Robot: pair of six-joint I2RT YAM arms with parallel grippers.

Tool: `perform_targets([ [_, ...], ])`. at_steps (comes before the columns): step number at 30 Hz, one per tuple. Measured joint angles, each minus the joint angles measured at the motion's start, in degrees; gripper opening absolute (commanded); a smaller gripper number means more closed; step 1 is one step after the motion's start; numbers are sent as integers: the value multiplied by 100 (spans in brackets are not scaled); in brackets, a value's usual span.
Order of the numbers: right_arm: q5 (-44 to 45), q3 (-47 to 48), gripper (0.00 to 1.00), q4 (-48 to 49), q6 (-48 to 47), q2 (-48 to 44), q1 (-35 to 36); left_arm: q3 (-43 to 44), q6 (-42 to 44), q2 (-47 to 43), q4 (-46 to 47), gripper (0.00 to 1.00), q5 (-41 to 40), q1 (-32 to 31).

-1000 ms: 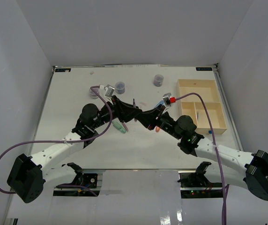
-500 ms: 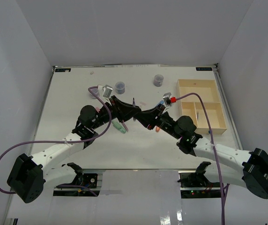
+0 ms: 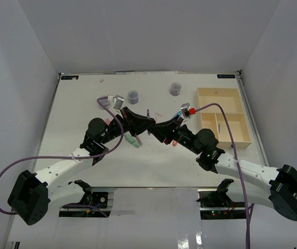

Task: Sort the stationery into containers
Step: Close the pen cap on the pen.

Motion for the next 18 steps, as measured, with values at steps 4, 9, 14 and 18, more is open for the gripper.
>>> perform_targets([
  [4,52,-2,51,-260,-149,-94,-2,0,164,-90,-116,0,70,-9],
  [9,146,-13,80,-754,-367,-271,-9,11,634,-308,-632,0,24,-35],
  [14,262,-11,98,-1469,-695,-468,-46,216,1344,-404,-1600,0,-299,46],
  [18,511,20,90,-2190,-1110,-514,-72,647,1915,-402,-2555,0,-612,398],
])
